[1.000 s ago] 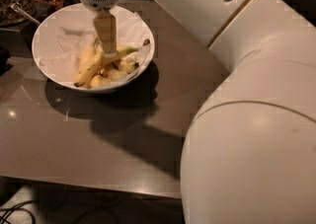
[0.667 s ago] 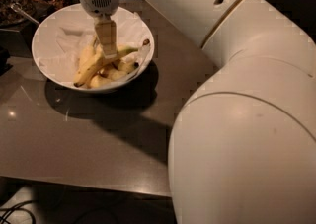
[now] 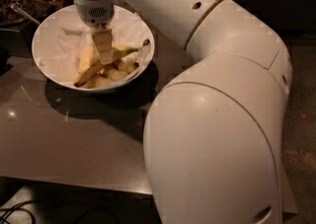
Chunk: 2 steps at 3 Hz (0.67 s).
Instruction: Pick banana from white bowl
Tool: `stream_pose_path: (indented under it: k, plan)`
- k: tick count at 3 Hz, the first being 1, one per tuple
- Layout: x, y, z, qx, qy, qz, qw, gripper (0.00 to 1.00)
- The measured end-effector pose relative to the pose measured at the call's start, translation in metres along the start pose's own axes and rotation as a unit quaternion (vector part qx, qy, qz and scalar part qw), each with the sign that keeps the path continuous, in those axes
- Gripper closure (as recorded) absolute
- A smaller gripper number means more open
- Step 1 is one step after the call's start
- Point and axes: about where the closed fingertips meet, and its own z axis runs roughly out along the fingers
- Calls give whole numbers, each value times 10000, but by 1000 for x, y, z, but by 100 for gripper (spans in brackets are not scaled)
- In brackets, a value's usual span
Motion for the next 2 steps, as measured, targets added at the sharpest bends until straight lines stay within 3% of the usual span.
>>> stream_pose_path:
  k: [2]
  plan:
    - [0, -1, 35, -352, 12, -48, 9994, 43]
